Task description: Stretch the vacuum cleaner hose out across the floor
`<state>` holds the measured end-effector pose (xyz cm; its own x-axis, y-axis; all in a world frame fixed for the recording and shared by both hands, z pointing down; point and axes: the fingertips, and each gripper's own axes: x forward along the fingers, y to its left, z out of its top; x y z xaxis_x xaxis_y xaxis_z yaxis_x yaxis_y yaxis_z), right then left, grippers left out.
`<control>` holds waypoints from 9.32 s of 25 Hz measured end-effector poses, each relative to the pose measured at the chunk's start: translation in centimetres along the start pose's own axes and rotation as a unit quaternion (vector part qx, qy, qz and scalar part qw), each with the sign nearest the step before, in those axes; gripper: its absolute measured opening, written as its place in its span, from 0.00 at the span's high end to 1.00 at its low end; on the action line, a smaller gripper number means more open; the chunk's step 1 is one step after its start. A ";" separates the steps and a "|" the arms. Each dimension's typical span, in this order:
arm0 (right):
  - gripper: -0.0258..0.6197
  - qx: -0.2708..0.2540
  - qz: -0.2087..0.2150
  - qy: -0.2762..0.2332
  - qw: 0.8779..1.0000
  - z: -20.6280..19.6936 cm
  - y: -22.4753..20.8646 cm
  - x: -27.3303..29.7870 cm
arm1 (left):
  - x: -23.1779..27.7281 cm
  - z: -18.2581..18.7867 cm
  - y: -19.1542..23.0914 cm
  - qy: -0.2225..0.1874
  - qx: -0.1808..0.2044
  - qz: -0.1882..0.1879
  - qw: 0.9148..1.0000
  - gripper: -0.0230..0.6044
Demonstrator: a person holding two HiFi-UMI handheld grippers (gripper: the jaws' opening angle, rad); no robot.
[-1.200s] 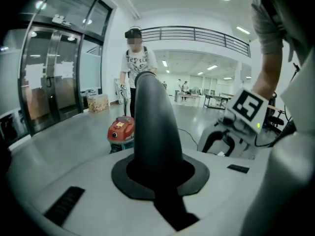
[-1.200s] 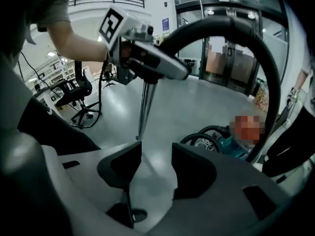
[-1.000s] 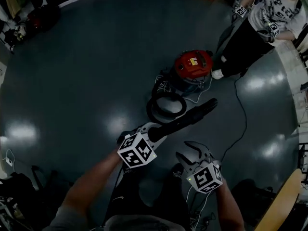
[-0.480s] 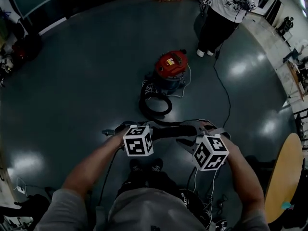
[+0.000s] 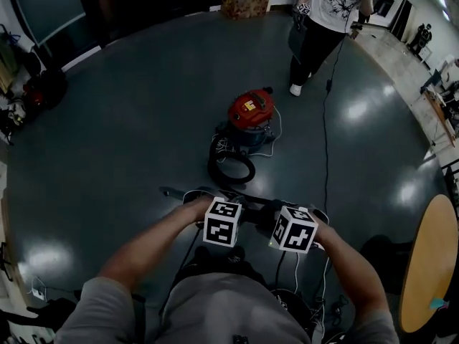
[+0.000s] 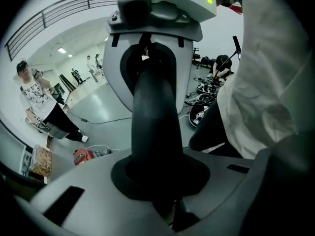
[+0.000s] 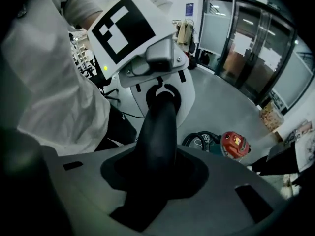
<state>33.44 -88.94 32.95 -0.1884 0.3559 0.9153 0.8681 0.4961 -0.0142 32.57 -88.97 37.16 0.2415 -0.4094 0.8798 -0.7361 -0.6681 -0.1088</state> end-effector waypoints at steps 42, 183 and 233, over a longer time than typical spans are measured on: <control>0.77 0.742 -0.276 -0.286 0.541 10.6 13.2 2.6 | -13.1 -4.7 -23.2 -0.260 -0.122 -0.200 0.937 0.57; 0.79 0.754 -0.552 -0.267 -0.235 111.7 26.6 45.5 | -61.3 -104.2 -49.4 -0.131 0.514 -0.480 0.698 0.56; 0.52 0.389 -0.330 0.108 0.853 112.6 18.9 52.7 | -70.6 -123.6 -42.9 0.020 0.514 -0.353 0.782 0.68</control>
<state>-11.82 28.35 35.55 -0.3564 -0.3175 0.8787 0.0211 0.9375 0.3473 -31.04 45.41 36.91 0.3223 0.2934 0.9000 0.4735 -0.8733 0.1151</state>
